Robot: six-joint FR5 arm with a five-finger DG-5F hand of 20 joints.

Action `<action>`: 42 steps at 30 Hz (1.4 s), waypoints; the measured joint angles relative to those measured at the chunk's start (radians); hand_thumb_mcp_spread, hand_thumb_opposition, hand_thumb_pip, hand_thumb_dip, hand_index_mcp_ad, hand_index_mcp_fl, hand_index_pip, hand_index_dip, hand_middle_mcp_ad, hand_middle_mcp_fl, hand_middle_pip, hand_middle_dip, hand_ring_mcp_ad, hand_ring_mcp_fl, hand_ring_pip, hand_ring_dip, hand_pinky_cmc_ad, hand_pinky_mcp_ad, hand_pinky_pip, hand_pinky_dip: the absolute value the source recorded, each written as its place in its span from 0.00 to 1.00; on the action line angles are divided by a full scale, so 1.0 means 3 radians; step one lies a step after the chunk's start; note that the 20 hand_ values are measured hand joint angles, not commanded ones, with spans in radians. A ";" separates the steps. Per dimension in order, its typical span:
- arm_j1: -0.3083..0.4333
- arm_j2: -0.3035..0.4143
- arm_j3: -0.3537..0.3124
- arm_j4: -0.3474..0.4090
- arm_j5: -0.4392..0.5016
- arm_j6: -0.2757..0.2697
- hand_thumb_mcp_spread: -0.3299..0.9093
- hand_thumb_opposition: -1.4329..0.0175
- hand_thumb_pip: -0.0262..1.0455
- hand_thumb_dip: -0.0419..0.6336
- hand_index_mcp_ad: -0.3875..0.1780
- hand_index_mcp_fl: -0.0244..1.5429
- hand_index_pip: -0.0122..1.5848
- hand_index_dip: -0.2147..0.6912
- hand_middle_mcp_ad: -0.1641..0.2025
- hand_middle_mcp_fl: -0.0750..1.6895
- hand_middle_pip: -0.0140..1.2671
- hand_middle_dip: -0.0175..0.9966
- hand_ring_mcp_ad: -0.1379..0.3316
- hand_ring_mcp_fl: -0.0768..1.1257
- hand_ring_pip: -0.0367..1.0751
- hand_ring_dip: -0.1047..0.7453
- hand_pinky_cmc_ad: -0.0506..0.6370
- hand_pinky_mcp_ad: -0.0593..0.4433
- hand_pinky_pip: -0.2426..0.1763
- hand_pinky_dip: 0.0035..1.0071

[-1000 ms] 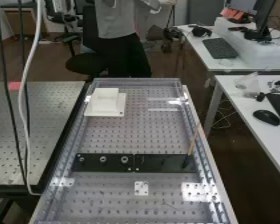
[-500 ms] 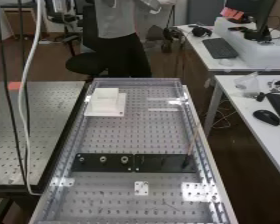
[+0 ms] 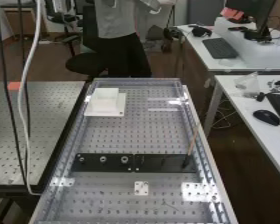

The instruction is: Grab the chopstick and place it in the clear container

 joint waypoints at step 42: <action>0.0066 0.0007 -0.0356 0.0292 0.0169 0.0270 0.53 0.51 0.22 0.19 0.53 0.18 0.05 0.54 0.65 0.12 0.12 0.19 0.72 0.11 0.14 0.21 0.88 0.99 0.70 0.12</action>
